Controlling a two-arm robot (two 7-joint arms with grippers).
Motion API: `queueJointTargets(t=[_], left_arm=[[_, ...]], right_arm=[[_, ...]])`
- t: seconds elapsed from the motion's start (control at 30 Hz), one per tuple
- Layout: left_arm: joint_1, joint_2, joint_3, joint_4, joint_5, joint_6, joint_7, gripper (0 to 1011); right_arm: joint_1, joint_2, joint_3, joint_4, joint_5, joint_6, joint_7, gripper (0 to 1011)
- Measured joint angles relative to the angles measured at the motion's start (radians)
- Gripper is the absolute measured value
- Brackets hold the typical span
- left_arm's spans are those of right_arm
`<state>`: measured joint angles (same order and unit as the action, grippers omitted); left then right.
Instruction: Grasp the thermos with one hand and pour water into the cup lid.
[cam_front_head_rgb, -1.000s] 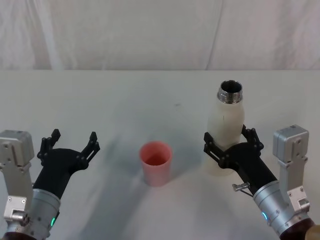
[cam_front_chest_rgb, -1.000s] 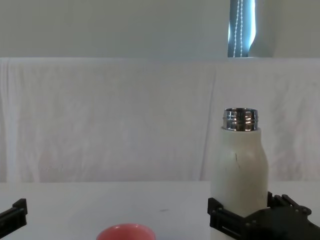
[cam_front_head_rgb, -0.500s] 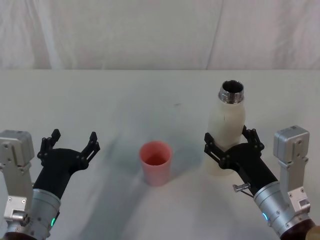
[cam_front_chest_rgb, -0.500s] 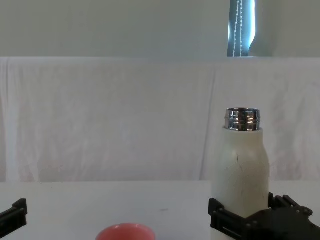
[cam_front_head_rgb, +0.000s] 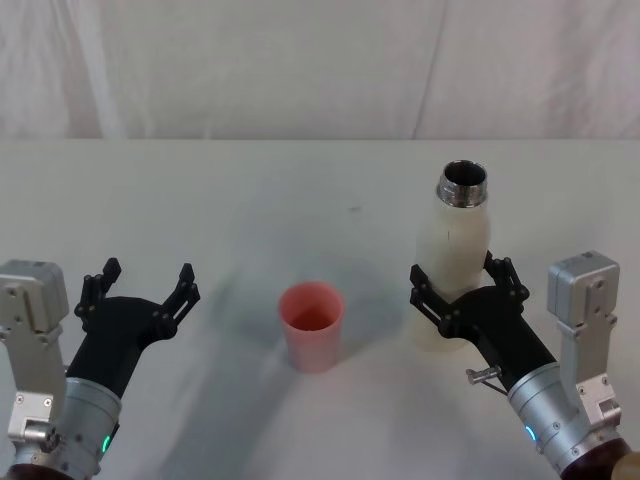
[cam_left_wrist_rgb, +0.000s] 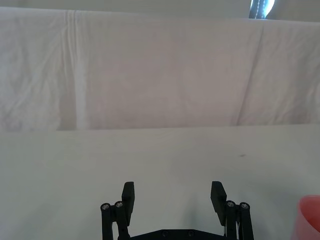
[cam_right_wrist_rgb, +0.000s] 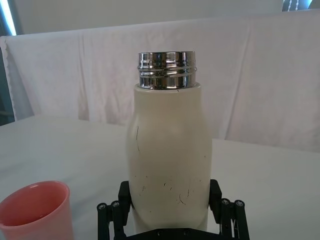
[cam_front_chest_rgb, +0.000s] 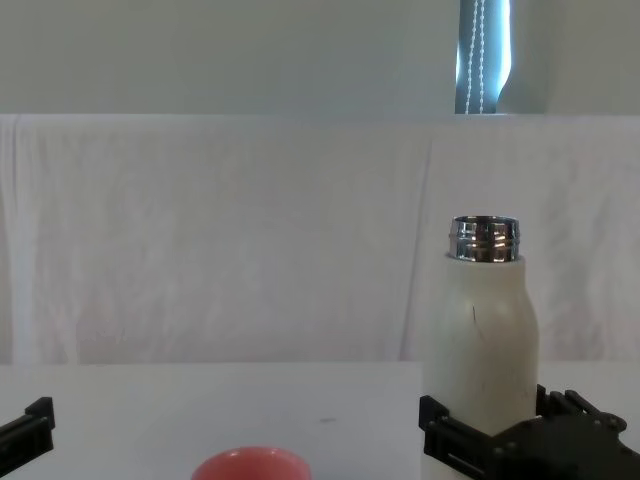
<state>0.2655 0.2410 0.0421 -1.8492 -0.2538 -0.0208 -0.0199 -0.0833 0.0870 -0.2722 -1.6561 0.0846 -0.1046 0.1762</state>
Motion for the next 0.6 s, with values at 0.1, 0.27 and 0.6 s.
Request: queueJointTargets(t=[0.1,0.27,0.6], left_arm=[[0.0,0.0,0.0,0.0,0.0,0.0,0.0,1001],[0.0,0.0,0.0,0.0,0.0,0.0,0.0,1001],[0.0,0.0,0.0,0.0,0.0,0.0,0.0,1001]], right_arm=[[0.0,0.0,0.0,0.0,0.0,0.0,0.0,952],[0.0,0.0,0.001,0.0,0.0,0.0,0.0,952],[0.002,0.004,-0.002,-0.011,0.002,0.007,0.0,952]])
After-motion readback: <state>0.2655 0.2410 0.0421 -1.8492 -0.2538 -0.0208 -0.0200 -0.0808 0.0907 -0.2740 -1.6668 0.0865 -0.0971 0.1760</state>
